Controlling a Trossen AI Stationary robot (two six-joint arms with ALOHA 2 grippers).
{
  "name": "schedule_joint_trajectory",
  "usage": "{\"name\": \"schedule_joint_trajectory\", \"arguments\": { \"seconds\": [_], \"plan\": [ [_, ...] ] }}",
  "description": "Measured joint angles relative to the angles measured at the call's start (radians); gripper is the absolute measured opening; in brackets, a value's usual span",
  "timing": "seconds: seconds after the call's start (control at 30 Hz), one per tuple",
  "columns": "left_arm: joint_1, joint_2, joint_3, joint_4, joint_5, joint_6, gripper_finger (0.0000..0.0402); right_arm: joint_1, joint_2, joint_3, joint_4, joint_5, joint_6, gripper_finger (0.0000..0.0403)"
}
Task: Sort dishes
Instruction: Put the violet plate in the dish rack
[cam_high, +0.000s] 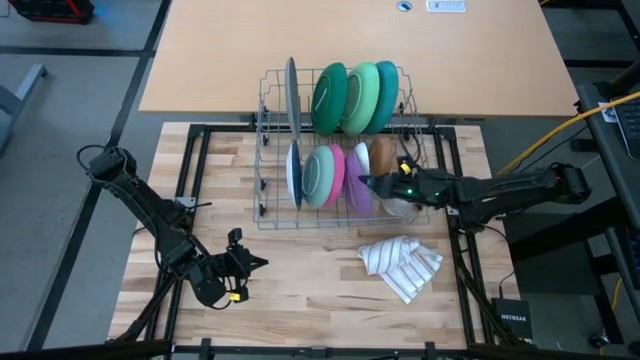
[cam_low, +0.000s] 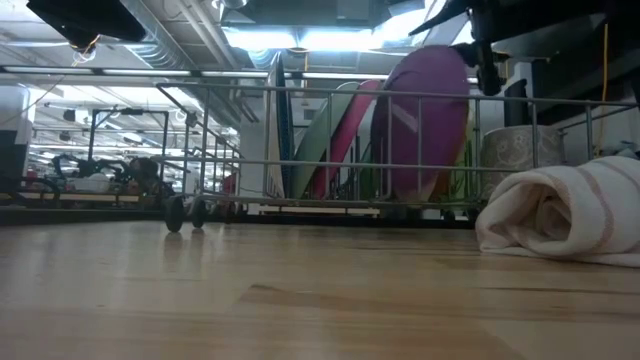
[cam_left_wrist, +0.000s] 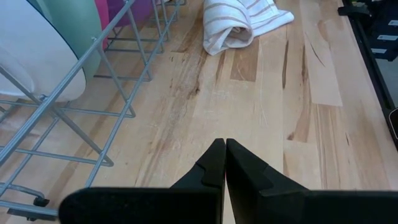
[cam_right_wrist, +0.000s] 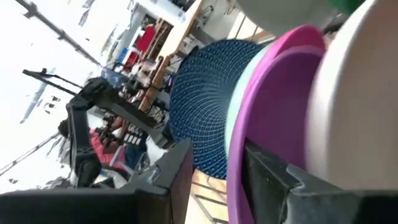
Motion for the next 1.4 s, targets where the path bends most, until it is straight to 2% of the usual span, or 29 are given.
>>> {"name": "schedule_joint_trajectory", "arguments": {
  "seconds": [0.23,0.7,1.0,1.27,1.4],
  "plan": [
    [0.000,0.000,0.000,0.000,0.000,0.000,0.0004,0.000,-0.059,0.000,-0.103,0.098,0.002,0.0131],
    [0.000,0.000,0.000,-0.001,0.000,0.000,0.0004,0.000,0.055,0.003,-0.027,0.168,0.003,0.0131],
    [0.000,0.000,0.000,-0.001,0.000,0.000,0.0004,0.000,0.017,0.032,-0.077,0.170,-0.066,0.0131],
    [0.000,0.000,0.000,-0.003,0.000,0.000,0.0004,0.000,0.013,0.080,-0.129,0.271,-0.128,0.0131],
    [0.000,0.000,0.000,-0.003,0.000,0.000,0.0004,0.000,0.013,0.096,-0.154,0.278,-0.131,0.0131]
  ]
}}
